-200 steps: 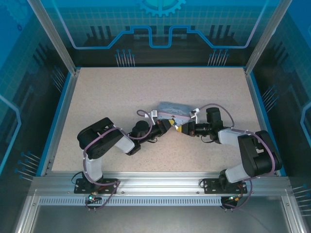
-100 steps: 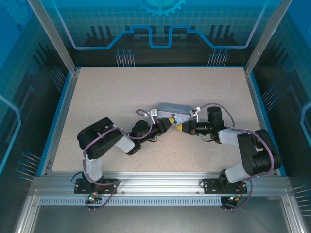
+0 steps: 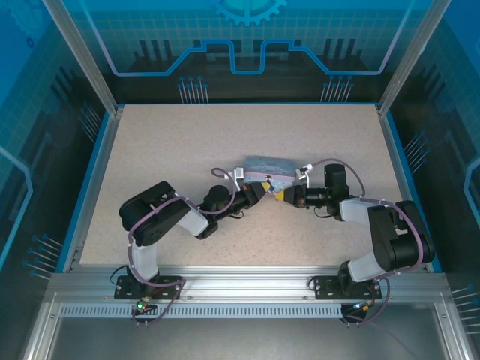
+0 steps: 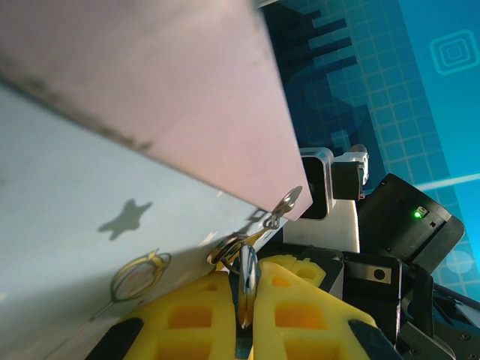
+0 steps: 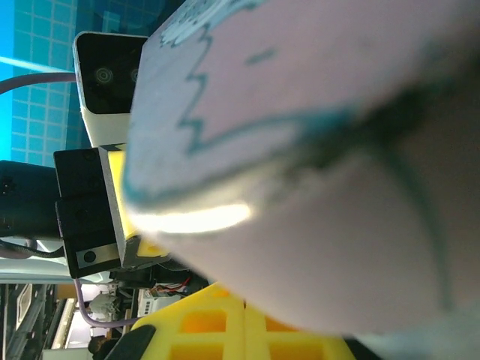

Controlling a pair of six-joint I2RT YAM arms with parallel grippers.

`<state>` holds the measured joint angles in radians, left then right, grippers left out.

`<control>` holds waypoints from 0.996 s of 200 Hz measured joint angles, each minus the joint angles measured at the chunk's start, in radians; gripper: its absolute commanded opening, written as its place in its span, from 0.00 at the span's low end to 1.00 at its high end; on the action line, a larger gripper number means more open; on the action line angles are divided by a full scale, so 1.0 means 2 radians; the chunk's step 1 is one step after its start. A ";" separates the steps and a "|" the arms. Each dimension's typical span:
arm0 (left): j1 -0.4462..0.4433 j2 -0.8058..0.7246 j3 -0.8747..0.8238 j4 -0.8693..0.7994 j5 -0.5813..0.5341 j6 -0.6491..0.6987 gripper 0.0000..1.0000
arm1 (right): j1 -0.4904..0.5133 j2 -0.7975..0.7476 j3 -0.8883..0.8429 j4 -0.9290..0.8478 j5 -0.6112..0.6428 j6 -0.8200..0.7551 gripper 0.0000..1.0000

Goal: Unlock a padlock with a key

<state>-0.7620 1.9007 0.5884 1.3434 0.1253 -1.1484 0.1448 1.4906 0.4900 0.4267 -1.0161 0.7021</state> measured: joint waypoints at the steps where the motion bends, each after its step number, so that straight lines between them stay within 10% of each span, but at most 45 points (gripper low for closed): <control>1: 0.000 0.000 0.000 0.000 0.000 0.000 0.00 | 0.000 0.000 0.000 0.000 0.000 -0.001 0.00; 199: 0.000 0.000 0.000 -0.007 -0.026 0.002 0.00 | 0.022 0.023 -0.009 0.068 0.023 0.040 0.00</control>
<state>-0.7620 1.9007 0.5884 1.3285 0.0738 -1.1450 0.1894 1.5368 0.4713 0.5636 -0.9710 0.7830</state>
